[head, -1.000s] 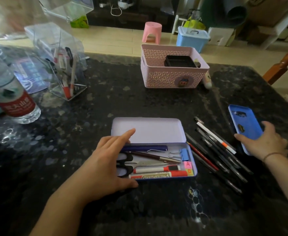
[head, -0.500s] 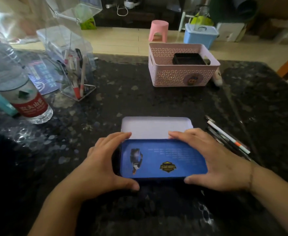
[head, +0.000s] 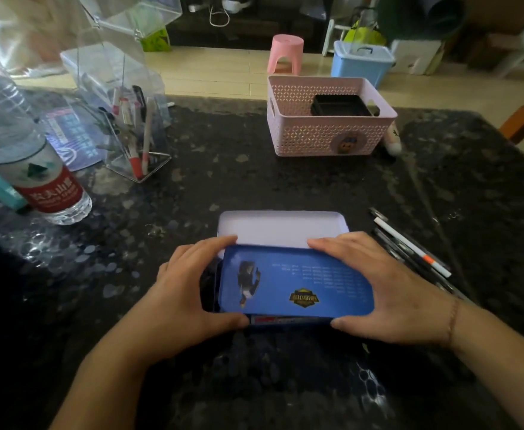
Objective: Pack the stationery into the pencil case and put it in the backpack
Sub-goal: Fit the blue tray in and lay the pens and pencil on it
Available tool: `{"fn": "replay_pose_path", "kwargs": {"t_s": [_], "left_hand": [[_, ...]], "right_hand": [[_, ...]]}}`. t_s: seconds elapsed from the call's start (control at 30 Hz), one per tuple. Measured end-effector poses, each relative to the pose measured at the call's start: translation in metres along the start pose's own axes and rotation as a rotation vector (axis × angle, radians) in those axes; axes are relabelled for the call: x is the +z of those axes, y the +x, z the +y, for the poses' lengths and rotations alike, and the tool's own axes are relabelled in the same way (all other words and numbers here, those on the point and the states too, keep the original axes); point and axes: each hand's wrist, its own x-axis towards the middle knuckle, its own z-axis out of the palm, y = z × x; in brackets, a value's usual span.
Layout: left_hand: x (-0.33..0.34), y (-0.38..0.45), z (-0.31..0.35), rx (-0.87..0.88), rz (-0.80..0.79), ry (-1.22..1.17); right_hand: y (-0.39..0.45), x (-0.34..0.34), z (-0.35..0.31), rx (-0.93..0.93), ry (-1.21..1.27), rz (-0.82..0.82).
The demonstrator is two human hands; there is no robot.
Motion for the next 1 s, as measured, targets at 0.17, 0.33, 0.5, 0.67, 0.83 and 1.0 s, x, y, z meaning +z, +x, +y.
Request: {"fn": "replay_pose_path", "kwargs": {"t_s": [0.17, 0.33, 0.5, 0.67, 0.83, 1.0], "left_hand": [[0.011, 0.011, 0.030, 0.067, 0.238, -0.765], [0.024, 0.013, 0.048, 0.011, 0.233, -0.868], [0.005, 0.007, 0.030, 0.028, -0.018, -0.842], [0.005, 0.007, 0.033, 0.033, -0.164, -0.807], [0.003, 0.012, 0.022, -0.019, 0.154, -0.959], [0.003, 0.009, 0.017, 0.029, 0.142, -0.763]], "right_hand": [[0.021, 0.015, -0.047, 0.285, 0.347, 0.450], [0.047, 0.036, -0.087, 0.282, 0.590, 0.474], [0.072, -0.034, -0.053, 0.278, 0.590, 0.575], [0.096, -0.075, -0.018, 0.253, 0.684, 0.168], [0.079, -0.058, 0.017, 0.511, 0.767, 0.514], [0.025, -0.013, 0.018, 0.875, 0.747, 0.652]]}}
